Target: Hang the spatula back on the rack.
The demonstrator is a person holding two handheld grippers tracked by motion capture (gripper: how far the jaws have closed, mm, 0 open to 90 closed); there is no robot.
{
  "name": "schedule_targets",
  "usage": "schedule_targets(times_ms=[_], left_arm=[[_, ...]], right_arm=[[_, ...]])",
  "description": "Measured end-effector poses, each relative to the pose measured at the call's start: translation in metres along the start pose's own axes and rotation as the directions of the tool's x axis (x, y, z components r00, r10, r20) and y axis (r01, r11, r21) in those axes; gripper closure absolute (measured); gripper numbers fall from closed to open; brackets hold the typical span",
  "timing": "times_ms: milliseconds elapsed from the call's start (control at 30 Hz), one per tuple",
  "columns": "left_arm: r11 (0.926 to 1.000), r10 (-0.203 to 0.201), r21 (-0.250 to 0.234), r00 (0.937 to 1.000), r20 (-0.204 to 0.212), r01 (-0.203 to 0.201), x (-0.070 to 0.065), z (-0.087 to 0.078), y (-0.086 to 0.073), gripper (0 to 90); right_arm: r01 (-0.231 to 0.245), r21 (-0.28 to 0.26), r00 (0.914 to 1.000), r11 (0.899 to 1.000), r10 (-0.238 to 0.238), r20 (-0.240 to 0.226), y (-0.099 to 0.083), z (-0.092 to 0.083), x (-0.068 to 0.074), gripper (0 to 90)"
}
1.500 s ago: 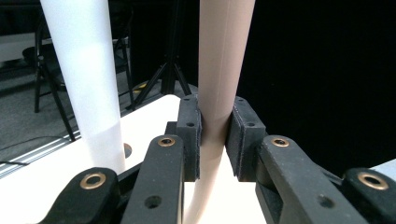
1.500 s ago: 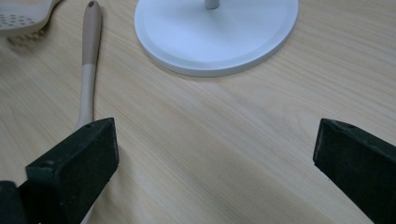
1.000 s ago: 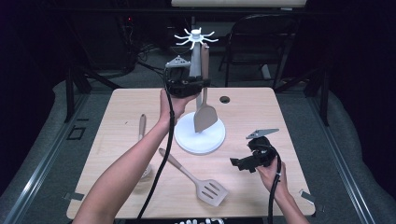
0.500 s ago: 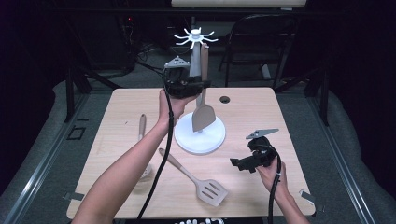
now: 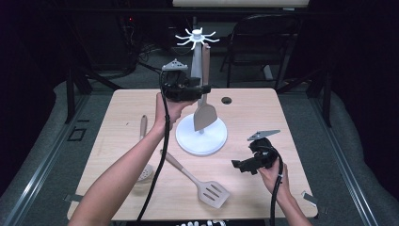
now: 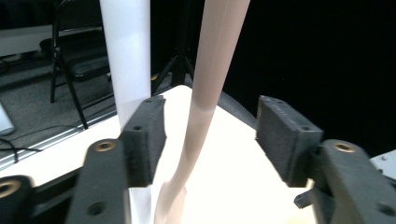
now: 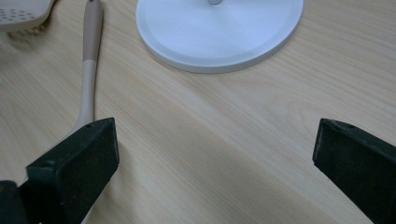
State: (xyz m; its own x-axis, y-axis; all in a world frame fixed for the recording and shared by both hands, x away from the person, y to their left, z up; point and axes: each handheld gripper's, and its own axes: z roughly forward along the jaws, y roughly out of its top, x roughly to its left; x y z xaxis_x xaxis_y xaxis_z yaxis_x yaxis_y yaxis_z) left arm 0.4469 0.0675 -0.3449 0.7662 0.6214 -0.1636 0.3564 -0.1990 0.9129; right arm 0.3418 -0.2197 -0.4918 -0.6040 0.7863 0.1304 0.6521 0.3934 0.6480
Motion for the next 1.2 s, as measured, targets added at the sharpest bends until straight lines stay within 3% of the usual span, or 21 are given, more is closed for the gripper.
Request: schedule_targets(times_ms=[267, 467, 733, 1200], left_arm=[[0.9976, 0.061, 0.034, 0.9977, -0.03, -0.06, -0.002, -0.012, -0.001, 23.1], [0.9964, 0.076, 0.04, 0.9966, -0.03, -0.075, -0.002, -0.022, 0.002, 17.2], [0.9954, 0.081, 0.053, 0.9965, -0.023, -0.08, 0.0, -0.03, 0.006, 15.6], [0.9965, 0.078, 0.033, 0.9966, -0.028, -0.077, 0.003, -0.043, 0.013, 16.8]], right_arm=[[0.004, 0.0, 1.0, 1.0, -0.004, 0.002, 0.0, 0.001, -0.001, 0.2], [0.004, 0.007, 1.0, 1.0, -0.004, -0.002, 0.0, 0.001, 0.0, 0.2], [0.006, 0.014, 1.0, 1.0, -0.006, 0.0, -0.001, 0.003, -0.001, 0.6], [0.012, 0.027, 0.9999, 1.0, -0.012, 0.003, 0.0, 0.005, 0.0, 1.6]])
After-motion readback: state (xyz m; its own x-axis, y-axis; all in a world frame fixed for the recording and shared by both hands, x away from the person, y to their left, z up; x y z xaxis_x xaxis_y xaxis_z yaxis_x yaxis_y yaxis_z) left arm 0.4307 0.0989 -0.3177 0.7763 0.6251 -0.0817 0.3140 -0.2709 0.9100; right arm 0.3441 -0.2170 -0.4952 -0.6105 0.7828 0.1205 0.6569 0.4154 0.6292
